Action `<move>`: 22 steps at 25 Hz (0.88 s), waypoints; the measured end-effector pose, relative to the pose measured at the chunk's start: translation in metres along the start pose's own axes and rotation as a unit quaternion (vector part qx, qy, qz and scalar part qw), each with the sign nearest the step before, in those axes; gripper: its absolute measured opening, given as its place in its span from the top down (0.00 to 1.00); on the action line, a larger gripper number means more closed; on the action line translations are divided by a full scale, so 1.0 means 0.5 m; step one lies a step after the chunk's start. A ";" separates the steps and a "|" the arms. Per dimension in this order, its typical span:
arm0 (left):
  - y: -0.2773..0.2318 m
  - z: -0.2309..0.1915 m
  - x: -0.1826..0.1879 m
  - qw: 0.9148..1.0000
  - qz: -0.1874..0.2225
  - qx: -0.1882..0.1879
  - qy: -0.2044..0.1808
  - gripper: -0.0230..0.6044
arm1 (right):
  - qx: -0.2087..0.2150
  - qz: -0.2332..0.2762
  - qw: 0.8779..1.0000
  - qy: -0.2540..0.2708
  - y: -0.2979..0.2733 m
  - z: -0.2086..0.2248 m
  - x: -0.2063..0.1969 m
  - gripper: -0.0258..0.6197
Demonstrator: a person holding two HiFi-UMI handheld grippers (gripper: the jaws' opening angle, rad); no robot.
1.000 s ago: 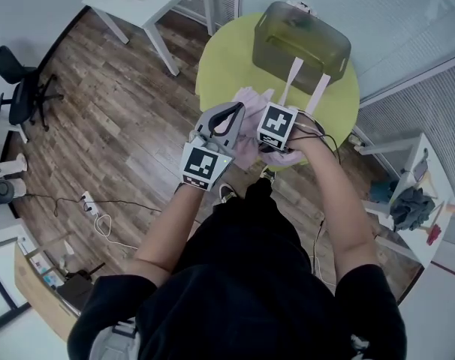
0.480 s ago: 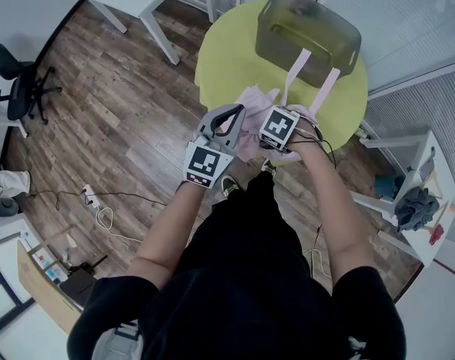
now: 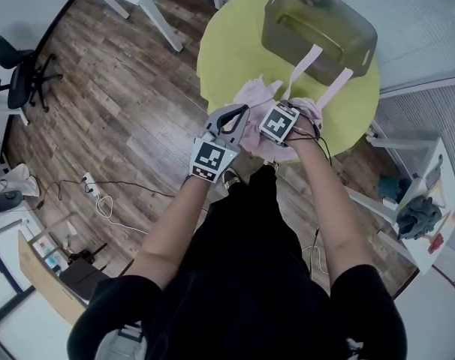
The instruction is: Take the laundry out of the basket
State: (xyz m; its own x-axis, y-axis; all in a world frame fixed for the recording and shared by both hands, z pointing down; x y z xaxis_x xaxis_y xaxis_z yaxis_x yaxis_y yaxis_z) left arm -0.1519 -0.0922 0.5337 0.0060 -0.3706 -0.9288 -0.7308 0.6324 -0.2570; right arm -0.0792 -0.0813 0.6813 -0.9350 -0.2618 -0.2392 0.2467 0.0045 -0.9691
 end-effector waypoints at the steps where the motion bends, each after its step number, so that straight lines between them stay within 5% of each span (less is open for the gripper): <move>1: -0.005 -0.003 -0.007 1.000 -0.002 0.001 0.002 0.96 | -0.001 -0.001 1.000 0.000 -0.008 0.005 -0.004 0.34; 22: -0.091 -0.031 -0.077 0.999 -0.040 0.017 0.029 0.96 | -0.022 0.015 1.000 0.007 -0.103 0.064 -0.031 0.32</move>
State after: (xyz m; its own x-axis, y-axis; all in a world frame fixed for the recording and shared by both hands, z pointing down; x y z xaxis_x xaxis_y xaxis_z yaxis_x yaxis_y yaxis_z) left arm -0.1293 -0.1171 0.5854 0.0236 -0.4587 -0.8883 -0.7054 0.6220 -0.3399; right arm -0.0692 -0.1081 0.7370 -0.9306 -0.2482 -0.2691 0.2638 0.0549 -0.9630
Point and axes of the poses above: the fingertips, and each gripper's own axes: y backward along the fingers, z to its right, x out of its top, the point moved 2 cm from there along y, backward along the fingers, and after that the axes turned 14 degrees about y, right-handed, at the moved point
